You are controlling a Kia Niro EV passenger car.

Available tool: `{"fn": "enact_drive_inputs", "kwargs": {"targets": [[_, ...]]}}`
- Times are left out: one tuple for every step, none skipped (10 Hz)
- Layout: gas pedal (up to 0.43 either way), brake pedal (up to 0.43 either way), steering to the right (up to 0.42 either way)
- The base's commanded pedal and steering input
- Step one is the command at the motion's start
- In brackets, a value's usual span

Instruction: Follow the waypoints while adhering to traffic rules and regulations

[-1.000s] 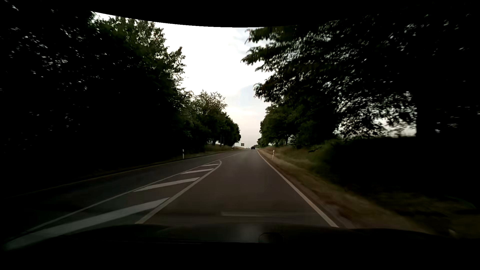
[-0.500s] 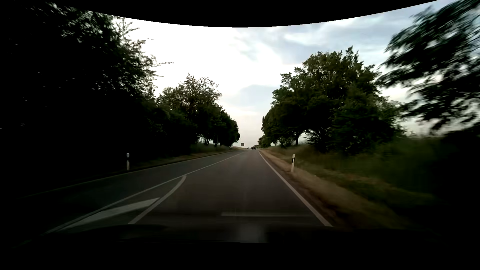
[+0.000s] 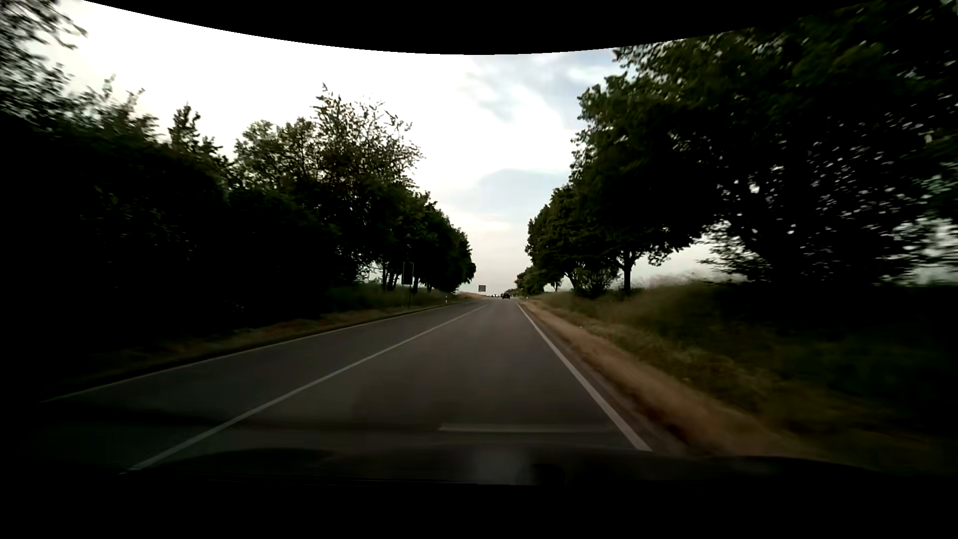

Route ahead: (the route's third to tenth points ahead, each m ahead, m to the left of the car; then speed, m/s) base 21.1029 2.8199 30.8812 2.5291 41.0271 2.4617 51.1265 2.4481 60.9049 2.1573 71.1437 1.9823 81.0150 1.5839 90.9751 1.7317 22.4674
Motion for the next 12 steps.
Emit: {"fn": "enact_drive_inputs", "kwargs": {"targets": [[0.157,0.006,0.005],[0.157,0.006,0.005],[0.157,0.006,0.005],[0.157,0.006,0.005],[0.157,0.006,0.005],[0.157,0.006,0.005],[0.157,0.006,0.004],[0.157,0.006,0.001],[0.157,0.006,0.0],[0.157,0.006,0.0],[0.157,0.006,0.0],[0.157,0.006,0.0]]}}
